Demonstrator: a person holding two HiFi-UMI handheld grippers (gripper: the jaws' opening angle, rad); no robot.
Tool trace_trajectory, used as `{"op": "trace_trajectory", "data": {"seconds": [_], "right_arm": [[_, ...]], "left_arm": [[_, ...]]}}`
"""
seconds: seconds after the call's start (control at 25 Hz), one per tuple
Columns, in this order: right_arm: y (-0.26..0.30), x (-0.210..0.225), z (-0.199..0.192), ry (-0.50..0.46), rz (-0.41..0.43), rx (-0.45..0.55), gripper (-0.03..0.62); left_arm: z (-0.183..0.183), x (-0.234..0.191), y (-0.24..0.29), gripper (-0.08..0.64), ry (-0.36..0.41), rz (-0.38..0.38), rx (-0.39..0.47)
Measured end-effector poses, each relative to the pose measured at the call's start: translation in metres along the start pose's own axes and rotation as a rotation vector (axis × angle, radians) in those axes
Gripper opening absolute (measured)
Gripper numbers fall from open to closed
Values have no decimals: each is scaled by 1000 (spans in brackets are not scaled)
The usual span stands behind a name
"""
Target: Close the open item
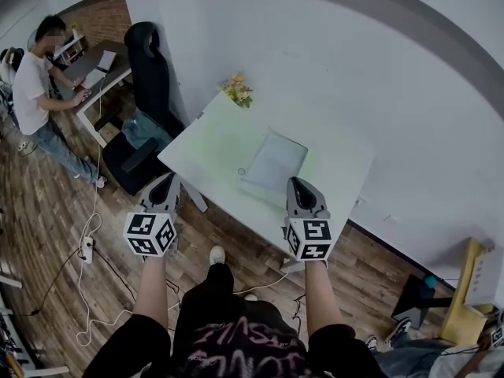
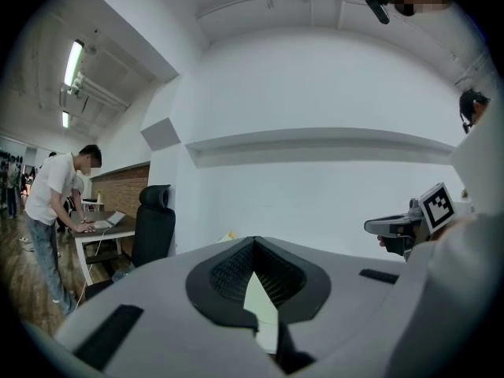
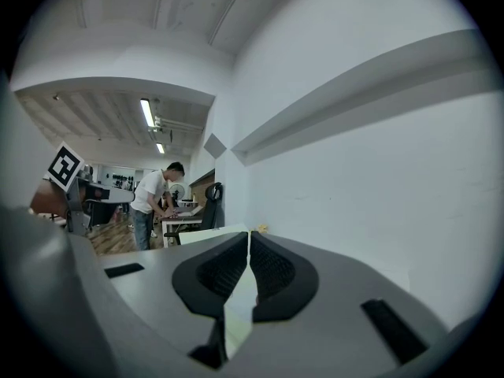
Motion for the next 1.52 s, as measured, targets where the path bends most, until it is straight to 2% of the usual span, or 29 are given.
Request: {"op": "trace_trajectory", "data": {"seconds": [0.36, 0.8, 1.36, 1.52], "right_arm": [[75, 13, -7, -5, -14, -53, 26], [179, 21, -16, 7, -49, -129, 28], [257, 16, -51, 46, -130, -226, 27], [262, 18, -63, 67, -164, -259, 26]], "left_arm": [[-12, -31, 75, 12, 3, -31, -39], [-24, -97, 182, 14, 21, -68, -114], [-89, -149, 265, 17, 49, -218, -265], [-110, -153, 281, 75, 35, -260, -312]]}}
Point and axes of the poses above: the fingertips, and each gripper's own axes: y forward along the fingers, x to its right, z out of its top, the point moved 3 cm from there along -y, backward along the fingers, and after that the axes turned 9 degrees about z, right-handed, at the moved point
